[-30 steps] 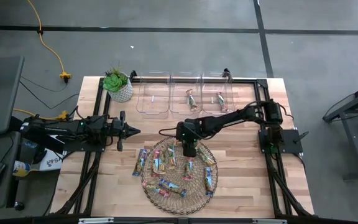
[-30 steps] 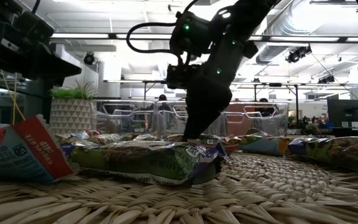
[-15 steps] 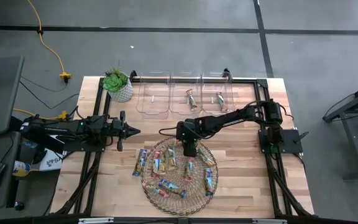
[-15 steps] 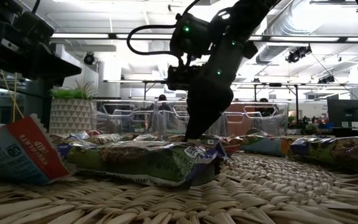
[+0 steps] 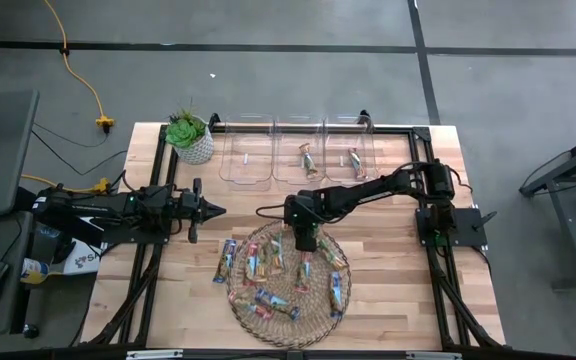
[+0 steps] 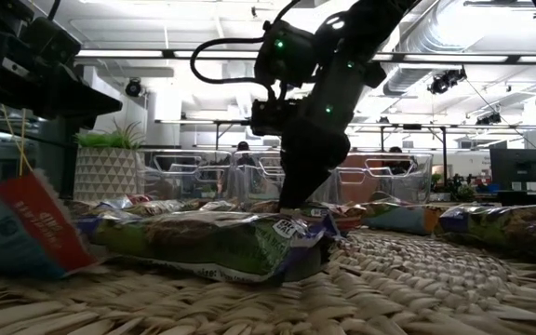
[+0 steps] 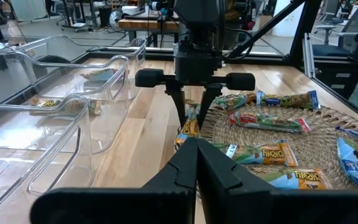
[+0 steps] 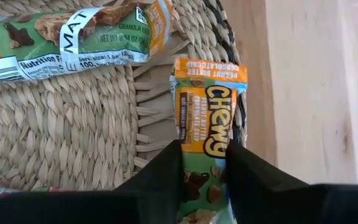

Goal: Pick and place Granola Bars by type
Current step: Put the yellow granola bar into the middle transparent bin

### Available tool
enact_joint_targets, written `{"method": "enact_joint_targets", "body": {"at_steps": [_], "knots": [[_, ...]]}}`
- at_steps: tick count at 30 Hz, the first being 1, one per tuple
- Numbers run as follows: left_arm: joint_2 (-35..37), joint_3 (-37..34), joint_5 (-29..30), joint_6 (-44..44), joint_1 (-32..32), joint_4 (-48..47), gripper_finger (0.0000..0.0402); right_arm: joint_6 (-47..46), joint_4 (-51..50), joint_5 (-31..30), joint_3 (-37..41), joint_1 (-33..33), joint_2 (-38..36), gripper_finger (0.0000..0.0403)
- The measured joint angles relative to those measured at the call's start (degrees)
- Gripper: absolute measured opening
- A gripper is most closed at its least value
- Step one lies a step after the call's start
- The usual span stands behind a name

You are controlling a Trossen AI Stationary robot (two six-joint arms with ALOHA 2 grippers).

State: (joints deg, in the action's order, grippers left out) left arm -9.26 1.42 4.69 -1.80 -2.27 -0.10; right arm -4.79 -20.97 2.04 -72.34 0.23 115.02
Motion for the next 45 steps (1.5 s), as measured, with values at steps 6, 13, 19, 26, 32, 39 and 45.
{"method": "enact_joint_targets", "body": {"at_steps": [6, 13, 19, 26, 32, 39, 45], "knots": [[0.00, 0.00, 0.02, -0.01, 0.00, 0.00, 0.0001, -0.81, -0.57, 0.39, 0.20, 0.02, -1.42, 0.0058], [0.00, 0.00, 0.04, 0.00, -0.01, 0.01, 0.0001, -1.03, -0.91, 0.81, 0.20, 0.09, -3.58, 0.0031], [0.01, 0.01, 0.04, -0.01, -0.01, 0.00, 0.0001, -3.14, -0.52, 1.66, 0.17, 0.07, -5.68, 0.0034], [0.01, 0.01, -0.04, -0.02, 0.01, 0.00, 0.0001, -4.31, 3.38, 3.45, 0.17, 0.44, -9.70, 0.0035], [0.02, 0.00, -0.09, -0.01, 0.00, 0.00, 0.0001, -7.43, 10.49, 4.92, 0.15, 0.63, -14.41, 0.0030], [0.00, 0.01, -0.10, -0.01, -0.01, 0.01, 0.0001, -10.35, 22.64, 4.79, 0.11, 0.57, -19.77, 0.0038], [0.02, -0.01, -0.11, 0.00, -0.01, 0.00, 0.0001, -10.63, 32.26, -0.01, 0.08, 0.57, -23.06, 0.0033]]}}
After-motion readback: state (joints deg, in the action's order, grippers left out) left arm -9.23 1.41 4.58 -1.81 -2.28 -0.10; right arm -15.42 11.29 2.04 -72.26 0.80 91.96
